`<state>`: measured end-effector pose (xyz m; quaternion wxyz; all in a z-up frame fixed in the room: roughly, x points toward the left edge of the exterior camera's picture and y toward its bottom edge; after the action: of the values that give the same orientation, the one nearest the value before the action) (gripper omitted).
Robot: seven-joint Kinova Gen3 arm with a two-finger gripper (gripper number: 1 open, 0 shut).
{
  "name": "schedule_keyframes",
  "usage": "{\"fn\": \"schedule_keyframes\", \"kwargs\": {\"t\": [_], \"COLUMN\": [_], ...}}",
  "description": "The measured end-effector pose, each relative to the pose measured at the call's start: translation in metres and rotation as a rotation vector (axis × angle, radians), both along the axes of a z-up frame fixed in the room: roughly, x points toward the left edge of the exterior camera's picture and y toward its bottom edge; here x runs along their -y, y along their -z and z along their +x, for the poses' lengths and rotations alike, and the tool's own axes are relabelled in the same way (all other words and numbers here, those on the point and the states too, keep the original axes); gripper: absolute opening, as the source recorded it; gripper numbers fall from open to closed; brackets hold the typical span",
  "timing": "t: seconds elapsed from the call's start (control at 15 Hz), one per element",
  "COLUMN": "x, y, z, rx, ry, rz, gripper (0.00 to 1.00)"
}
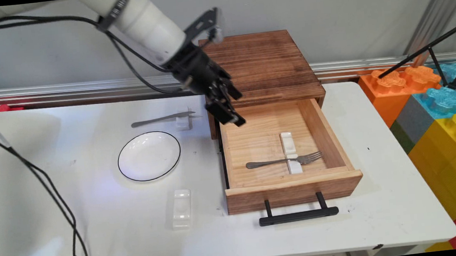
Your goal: Pick up the knife from the left of the white plate
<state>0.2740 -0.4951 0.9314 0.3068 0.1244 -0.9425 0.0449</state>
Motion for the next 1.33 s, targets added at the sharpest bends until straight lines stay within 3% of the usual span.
{"fn": "schedule_keyframes", "kwargs": {"t": [0.67, 1.0, 1.33], "x": [-0.009, 0.002, 0.028], "y": [-0.017, -0.004, 0.02], "z": [0.1, 0.146, 0.179], "rx": [0.063, 0.12, 0.169], "ry": [-0.1, -0.147, -0.146], "rz": [-0.033, -0.044, -0.05], "gripper": [1.0, 1.0, 1.0]}}
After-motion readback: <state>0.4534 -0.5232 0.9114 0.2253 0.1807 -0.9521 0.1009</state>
